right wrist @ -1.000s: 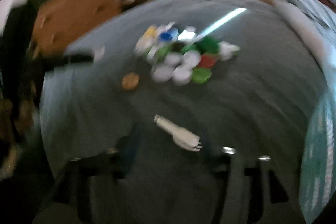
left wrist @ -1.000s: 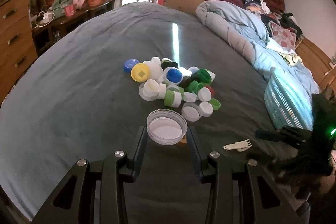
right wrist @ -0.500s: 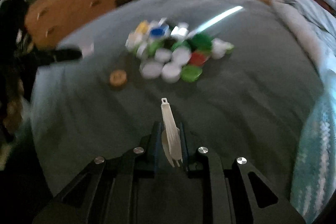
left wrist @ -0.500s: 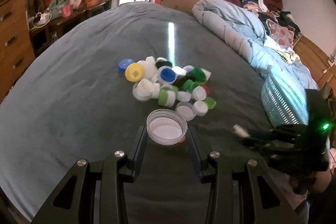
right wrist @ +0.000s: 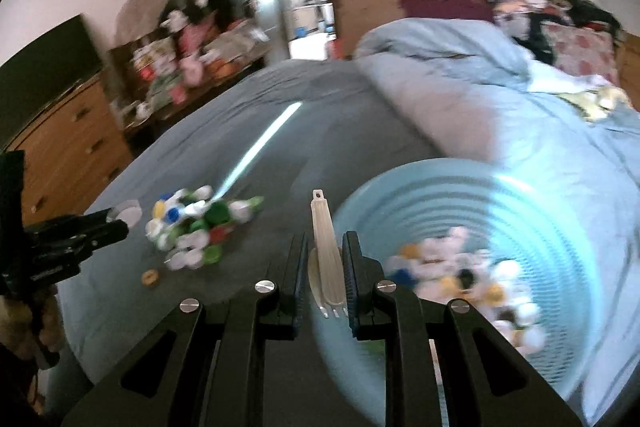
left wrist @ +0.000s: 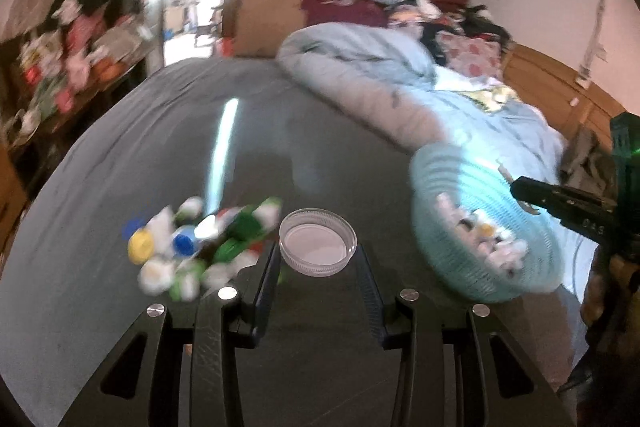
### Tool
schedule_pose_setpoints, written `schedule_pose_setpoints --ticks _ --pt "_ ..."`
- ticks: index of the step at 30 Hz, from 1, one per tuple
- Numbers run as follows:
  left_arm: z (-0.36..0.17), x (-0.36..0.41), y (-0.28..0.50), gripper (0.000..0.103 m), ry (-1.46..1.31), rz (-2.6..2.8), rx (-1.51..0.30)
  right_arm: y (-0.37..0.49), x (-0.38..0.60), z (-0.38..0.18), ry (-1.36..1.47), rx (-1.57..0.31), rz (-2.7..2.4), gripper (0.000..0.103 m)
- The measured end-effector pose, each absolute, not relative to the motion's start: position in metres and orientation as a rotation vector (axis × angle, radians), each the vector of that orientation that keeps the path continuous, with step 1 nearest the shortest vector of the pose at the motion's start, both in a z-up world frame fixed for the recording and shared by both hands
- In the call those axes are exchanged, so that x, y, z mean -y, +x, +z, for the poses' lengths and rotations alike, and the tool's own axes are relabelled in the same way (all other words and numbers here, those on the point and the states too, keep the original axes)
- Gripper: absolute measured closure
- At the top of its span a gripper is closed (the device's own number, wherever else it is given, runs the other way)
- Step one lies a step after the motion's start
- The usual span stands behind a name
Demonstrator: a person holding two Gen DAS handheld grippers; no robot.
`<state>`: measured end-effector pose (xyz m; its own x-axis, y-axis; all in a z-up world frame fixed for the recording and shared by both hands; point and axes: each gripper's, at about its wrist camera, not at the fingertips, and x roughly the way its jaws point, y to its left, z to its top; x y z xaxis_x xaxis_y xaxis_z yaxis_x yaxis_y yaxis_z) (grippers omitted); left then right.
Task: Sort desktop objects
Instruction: 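Carry cap and fork over blue basket and open both tools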
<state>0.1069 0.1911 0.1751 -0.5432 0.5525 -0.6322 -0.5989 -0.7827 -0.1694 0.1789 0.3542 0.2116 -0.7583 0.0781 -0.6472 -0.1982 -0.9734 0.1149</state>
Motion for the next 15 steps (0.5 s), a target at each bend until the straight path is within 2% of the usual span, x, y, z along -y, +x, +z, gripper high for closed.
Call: schedule_pose_setpoints --ticks 9,15 --pt "0.229 -0.321 0.113 0.061 -0.839 2.148 -0.149 0.205 -0.43 0.232 -0.982 -0.379 2.66 0.088" --pt "0.235 -0.389 0.123 0.061 -0.875 2.046 -0.218 0.216 -0.459 0.229 -0.992 -0.451 2.602 0.088"
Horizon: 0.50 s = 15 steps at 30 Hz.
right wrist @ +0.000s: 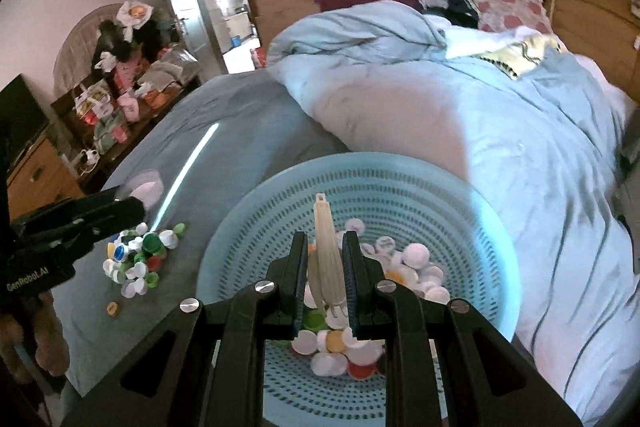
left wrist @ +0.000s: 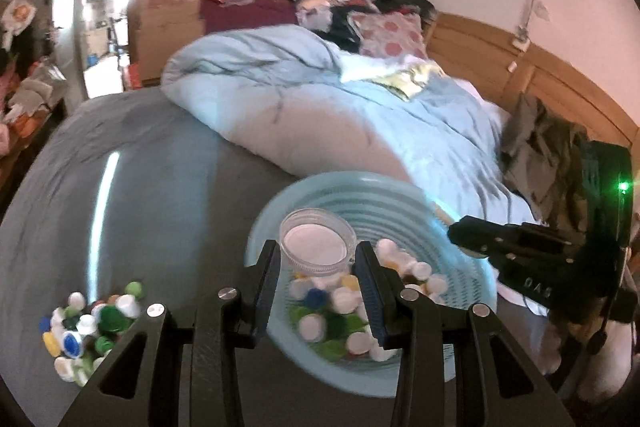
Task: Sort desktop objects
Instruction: 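Carry cap and fork over blue basket and open both tools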
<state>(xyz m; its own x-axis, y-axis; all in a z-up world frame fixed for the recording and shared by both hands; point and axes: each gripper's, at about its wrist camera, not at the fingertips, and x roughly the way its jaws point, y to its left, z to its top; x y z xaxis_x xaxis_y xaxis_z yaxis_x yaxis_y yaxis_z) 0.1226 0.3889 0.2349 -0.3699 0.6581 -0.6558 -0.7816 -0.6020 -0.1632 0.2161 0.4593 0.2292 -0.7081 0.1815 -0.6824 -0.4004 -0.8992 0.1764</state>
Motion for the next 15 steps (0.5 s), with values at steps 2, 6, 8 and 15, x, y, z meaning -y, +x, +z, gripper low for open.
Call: schedule_pose_setpoints --ticks 2,6,8,15 --pt "0.231 -0.404 0.125 0.061 -0.907 2.013 -0.227 0.22 -0.466 0.227 -0.994 -0.467 2.592 0.088" --pt "0.224 -0.424 0.136 0.061 -0.915 1.982 -0.272 0.227 -0.47 0.225 -0.985 -0.485 2.583 0.088" --pt "0.223 -0.426 0.14 0.061 -0.91 1.976 -0.276 0.23 -0.472 0.225 -0.983 -0.49 2.583 0.088" --pt "0.231 -0.414 0.137 0.015 -0.873 2.048 -0.222 0.236 -0.475 0.231 -0.955 -0.494 2.571 0.068"
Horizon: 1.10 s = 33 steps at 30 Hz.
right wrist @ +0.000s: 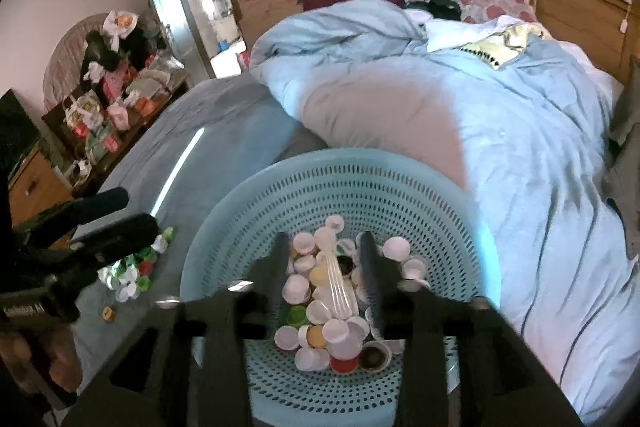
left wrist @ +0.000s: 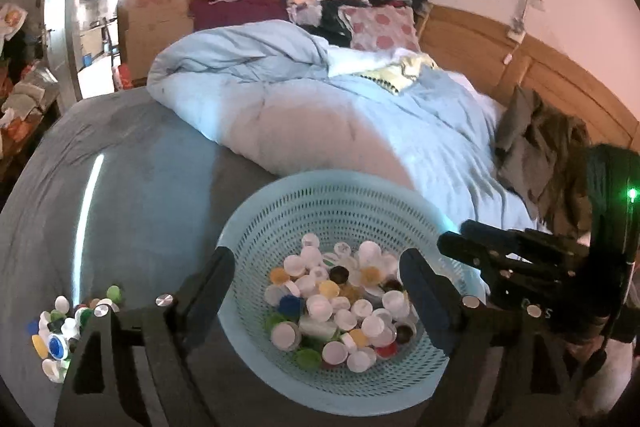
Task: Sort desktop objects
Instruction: 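Carry cap and fork over blue basket and open both tools, then grasp brown wooden cap with left tool while right tool grasps green cap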
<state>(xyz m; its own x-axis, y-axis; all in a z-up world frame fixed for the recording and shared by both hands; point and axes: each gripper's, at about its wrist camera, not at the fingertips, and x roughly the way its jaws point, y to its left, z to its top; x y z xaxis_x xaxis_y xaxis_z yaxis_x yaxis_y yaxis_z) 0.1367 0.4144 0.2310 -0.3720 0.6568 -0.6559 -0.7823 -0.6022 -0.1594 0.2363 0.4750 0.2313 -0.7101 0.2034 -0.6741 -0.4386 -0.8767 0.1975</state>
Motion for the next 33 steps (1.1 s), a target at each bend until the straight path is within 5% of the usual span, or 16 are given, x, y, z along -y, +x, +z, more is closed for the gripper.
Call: schedule_pose_setpoints --ticks 6,10,18,29,33 --pt "0.249 -0.368 0.128 0.015 -0.823 2.087 -0.174 0.251 -0.465 0.245 -0.879 -0.541 2.619 0.068" --pt "0.243 -0.281 0.118 0.012 -0.778 2.173 -0.129 0.271 -0.433 0.242 -0.837 -0.521 2.695 0.058" --pt "0.123 -0.073 0.083 0.008 -1.091 2.491 -0.003 0.276 -0.349 0.168 -1.052 -0.548 2.78 0.058" --pt "0.041 -0.082 0.082 0.008 -1.175 2.467 -0.121 0.257 -0.288 0.102 -1.328 -0.567 2.755 0.058" --pt "0.03 -0.091 0.067 0.033 -1.197 2.419 -0.12 0.257 -0.285 0.098 -1.334 -0.563 2.734 0.058"
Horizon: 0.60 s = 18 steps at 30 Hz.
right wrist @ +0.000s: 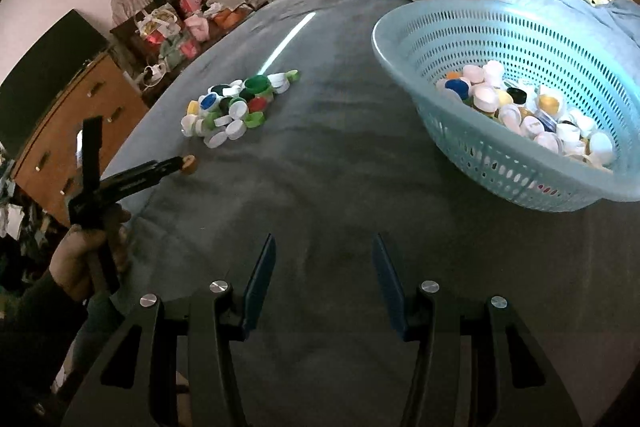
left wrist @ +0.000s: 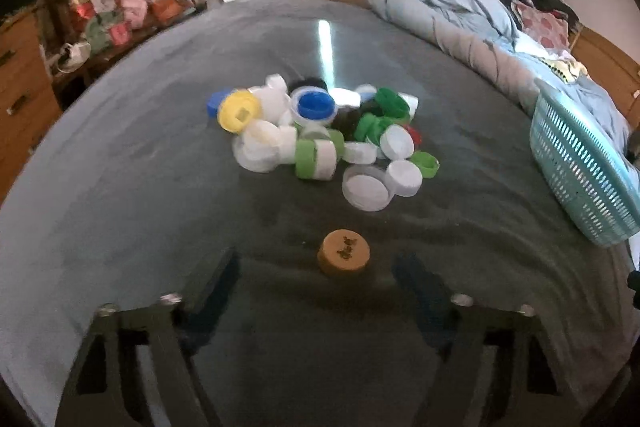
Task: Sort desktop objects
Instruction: 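Grasp brown wooden cap with left tool while right tool grasps green cap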
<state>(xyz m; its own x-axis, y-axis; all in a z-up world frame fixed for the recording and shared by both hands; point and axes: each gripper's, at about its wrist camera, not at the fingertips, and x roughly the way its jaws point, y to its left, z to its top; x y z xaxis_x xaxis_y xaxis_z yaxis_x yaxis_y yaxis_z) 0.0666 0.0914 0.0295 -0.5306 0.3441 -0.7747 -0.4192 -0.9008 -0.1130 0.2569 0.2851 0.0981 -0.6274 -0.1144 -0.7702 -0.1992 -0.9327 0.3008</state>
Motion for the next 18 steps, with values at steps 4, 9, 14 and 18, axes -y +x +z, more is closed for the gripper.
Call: schedule_pose_setpoints --ticks 4,9,14,18 --pt "0.02 -0.102 0.062 0.055 -1.215 2.37 -0.157 0.253 -0.283 0.093 -1.357 -0.564 2.721 0.058" --pt "0.016 -0.104 0.058 0.072 -1.214 2.368 -0.158 0.242 -0.273 0.092 -1.374 -0.561 2.75 0.058" --pt "0.017 -0.094 0.059 0.071 -1.187 2.38 -0.095 0.214 -0.252 0.098 -1.37 -0.449 2.866 0.06" --pt "0.013 -0.088 0.056 0.071 -1.194 2.372 -0.051 0.17 -0.232 0.096 -1.398 -0.315 2.959 0.061"
